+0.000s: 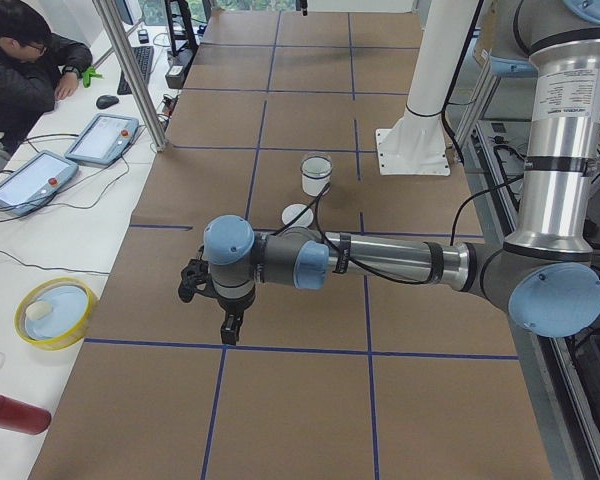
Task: Remove funnel from cup
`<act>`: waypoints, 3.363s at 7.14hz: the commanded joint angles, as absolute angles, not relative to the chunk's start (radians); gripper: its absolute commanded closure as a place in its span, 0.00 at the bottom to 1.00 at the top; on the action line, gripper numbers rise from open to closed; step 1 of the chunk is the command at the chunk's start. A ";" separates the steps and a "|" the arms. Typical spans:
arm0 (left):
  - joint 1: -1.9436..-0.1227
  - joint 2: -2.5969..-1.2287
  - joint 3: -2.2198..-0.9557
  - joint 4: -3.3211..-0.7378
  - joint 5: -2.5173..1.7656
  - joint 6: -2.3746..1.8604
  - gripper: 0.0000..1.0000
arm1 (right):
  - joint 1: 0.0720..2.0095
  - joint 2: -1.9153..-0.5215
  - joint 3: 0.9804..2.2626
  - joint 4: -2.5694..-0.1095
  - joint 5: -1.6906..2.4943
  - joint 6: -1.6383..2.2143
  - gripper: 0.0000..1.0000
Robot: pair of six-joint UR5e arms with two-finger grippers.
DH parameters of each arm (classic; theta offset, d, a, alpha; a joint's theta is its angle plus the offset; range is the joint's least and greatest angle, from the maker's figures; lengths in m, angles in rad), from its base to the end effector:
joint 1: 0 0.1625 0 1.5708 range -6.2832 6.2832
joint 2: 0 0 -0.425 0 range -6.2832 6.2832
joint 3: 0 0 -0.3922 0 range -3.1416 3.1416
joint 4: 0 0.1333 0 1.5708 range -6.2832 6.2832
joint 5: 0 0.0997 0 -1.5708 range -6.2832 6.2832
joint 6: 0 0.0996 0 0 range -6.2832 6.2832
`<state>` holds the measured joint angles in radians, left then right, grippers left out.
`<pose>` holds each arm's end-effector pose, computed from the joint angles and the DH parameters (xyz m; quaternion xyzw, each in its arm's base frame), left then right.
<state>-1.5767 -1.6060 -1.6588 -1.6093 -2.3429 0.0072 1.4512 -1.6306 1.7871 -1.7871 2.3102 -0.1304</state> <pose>-0.0668 -0.5137 0.5934 0.0773 0.3748 0.0310 0.9234 0.0112 -0.4618 0.6050 -0.0259 -0.3613 -0.1055 0.9261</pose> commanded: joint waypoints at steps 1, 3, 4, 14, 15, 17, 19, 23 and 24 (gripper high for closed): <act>-1.575 -1.609 -1.826 -1.528 -2.321 -0.102 0.00 | 1.451 -1.631 1.787 -1.787 2.310 -0.130 0.00; -1.553 -1.629 -1.978 -1.456 -2.281 -0.196 0.00 | 1.451 -1.631 1.786 -1.787 2.310 -0.130 0.00; -1.505 -1.629 -2.055 -1.456 -2.281 -0.245 0.00 | 1.451 -1.631 1.787 -1.787 2.310 -0.130 0.00; -0.660 -2.163 -2.145 -1.103 -1.928 -0.992 0.00 | 1.451 -1.631 1.787 -1.787 2.310 -0.130 0.00; -0.611 -2.166 -2.116 -1.115 -1.933 -1.008 0.00 | 1.451 -1.629 1.786 -1.787 2.310 -0.130 0.00; -0.563 -2.157 -2.019 -1.251 -1.931 -1.078 0.00 | 1.451 -1.631 1.786 -1.787 2.310 -0.130 0.00; -0.523 -2.152 -1.939 -1.354 -1.898 -1.155 0.00 | 1.451 -1.631 1.787 -1.789 2.310 -0.130 0.00; -0.511 -2.151 -1.887 -1.420 -1.901 -1.160 0.08 | 1.451 -1.631 1.787 -1.787 2.310 -0.130 0.00; -0.511 -2.134 -1.894 -1.420 -1.901 -1.160 0.20 | 1.451 -1.631 1.787 -1.787 2.310 -0.130 0.00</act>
